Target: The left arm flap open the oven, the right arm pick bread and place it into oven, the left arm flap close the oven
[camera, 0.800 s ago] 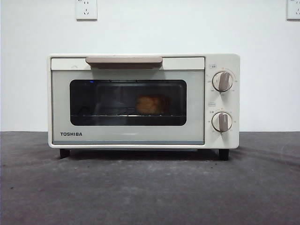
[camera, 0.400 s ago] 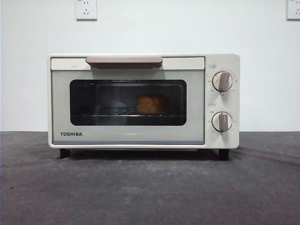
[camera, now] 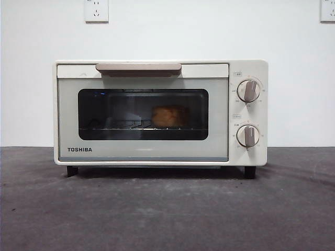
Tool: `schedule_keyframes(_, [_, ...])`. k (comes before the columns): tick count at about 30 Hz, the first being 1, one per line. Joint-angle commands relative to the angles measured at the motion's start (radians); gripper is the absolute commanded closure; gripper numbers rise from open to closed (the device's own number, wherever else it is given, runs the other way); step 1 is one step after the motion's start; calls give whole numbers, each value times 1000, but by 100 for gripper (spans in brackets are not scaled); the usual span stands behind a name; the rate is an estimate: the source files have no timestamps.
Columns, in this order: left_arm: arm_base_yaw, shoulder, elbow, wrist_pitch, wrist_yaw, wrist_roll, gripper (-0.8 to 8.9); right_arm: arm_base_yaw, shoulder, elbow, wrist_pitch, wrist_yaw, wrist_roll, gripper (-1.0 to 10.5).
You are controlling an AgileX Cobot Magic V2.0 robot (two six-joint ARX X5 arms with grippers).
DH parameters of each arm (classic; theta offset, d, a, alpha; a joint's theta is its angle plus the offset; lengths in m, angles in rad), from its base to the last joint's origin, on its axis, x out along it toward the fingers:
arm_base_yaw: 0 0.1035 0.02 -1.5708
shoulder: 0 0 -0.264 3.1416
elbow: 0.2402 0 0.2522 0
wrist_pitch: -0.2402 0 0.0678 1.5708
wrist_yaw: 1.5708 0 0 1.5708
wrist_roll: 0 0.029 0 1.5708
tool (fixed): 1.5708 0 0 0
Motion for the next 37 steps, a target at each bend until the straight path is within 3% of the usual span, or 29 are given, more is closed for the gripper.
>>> schedule_keyframes(1, [1, 0, -21, -2, 1, 15, 786, 10, 3, 18, 11, 1, -9, 938])
schedule_keyframes(4, [1, 0, -21, -2, 1, 15, 786, 10, 3, 18, 10, 19, -29, 938])
schedule_keyframes(9, [1, 0, -21, -2, 1, 15, 786, 5, -3, 11, 23, 138, -79, 938])
schedule_keyframes(12, [1, 0, -21, -3, 1, 15, 786, -58, -37, -51, 90, 212, -143, 938])
schedule_keyframes(18, [1, 0, -21, -4, 1, 15, 786, -307, -272, -456, 497, 205, -188, 938])
schedule_keyframes(23, [1, 0, -21, -5, 1, 15, 786, -480, -433, -758, 621, 213, -179, 938])
schedule_keyframes(31, [1, 0, -21, -5, 1, 15, 786, -562, -584, -1006, 657, 196, -175, 938])
schedule_keyframes(33, [2, 0, -21, -5, 1, 15, 785, -573, -596, -1028, 702, 153, -190, 937])
schedule_keyframes(37, [0, -1, -21, -5, 1, 15, 786, -594, -597, -1028, 694, 150, -195, 937])
